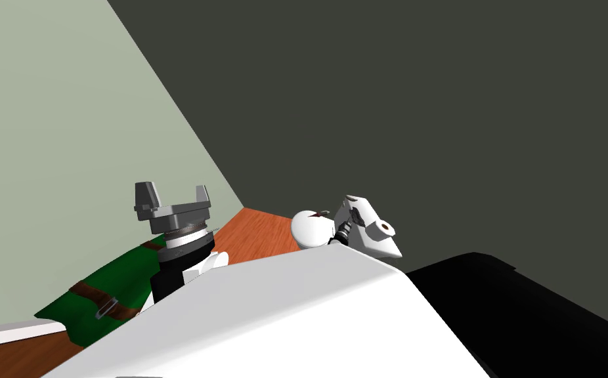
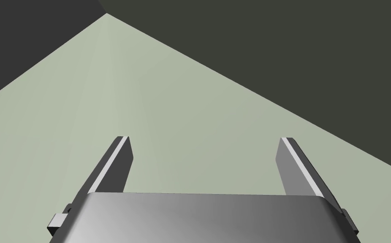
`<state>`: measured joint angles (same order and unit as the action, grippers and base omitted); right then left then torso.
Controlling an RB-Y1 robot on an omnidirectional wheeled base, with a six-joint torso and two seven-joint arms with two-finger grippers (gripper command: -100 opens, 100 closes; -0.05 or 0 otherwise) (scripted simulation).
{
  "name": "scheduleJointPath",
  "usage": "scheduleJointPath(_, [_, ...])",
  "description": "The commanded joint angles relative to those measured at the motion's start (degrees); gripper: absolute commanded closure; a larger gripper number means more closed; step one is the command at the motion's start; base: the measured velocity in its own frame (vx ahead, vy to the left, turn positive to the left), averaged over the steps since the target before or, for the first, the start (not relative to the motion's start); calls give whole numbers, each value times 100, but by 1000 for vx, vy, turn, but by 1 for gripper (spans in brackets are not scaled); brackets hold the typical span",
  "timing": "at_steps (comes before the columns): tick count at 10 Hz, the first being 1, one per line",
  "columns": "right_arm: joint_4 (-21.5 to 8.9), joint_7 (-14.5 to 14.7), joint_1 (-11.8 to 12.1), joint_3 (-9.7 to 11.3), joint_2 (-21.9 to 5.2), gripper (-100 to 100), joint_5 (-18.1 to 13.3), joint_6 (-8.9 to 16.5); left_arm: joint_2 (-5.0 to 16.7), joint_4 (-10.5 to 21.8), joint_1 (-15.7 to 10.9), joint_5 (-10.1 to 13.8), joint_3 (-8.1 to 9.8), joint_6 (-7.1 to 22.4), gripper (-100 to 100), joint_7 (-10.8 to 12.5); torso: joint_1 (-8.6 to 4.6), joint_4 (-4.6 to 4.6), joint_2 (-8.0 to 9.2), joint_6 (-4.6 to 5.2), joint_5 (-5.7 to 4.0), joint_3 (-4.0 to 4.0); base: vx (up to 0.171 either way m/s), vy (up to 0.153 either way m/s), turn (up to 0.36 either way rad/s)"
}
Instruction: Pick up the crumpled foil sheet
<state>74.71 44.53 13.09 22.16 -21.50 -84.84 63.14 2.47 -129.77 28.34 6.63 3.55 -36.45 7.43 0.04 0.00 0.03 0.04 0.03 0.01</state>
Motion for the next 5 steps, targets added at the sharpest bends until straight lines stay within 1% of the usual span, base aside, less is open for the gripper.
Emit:
scheduleJointPath(1, [-123,-52,58,-18,-112,-100,-173,172,0,0,0,0,0,0,0,0,0,0,0,0,0,0,9,12,-34])
scheduleJointPath(3, [-224,-119,152,-26,-215,-100,-363,355,0,0,0,0,0,0,0,0,-2,0,0,-1,0,0,8,11,-31])
scheduleJointPath(4, [-308,-178,231,-34,-298,-100,-513,501,0,0,0,0,0,0,0,0,1,0,-2,0,0,-1,3,5,-14])
scheduleJointPath(5, [-308,-178,231,-34,-298,-100,-513,501,0,0,0,0,0,0,0,0,-2,0,1,-1,0,0,0,0,0])
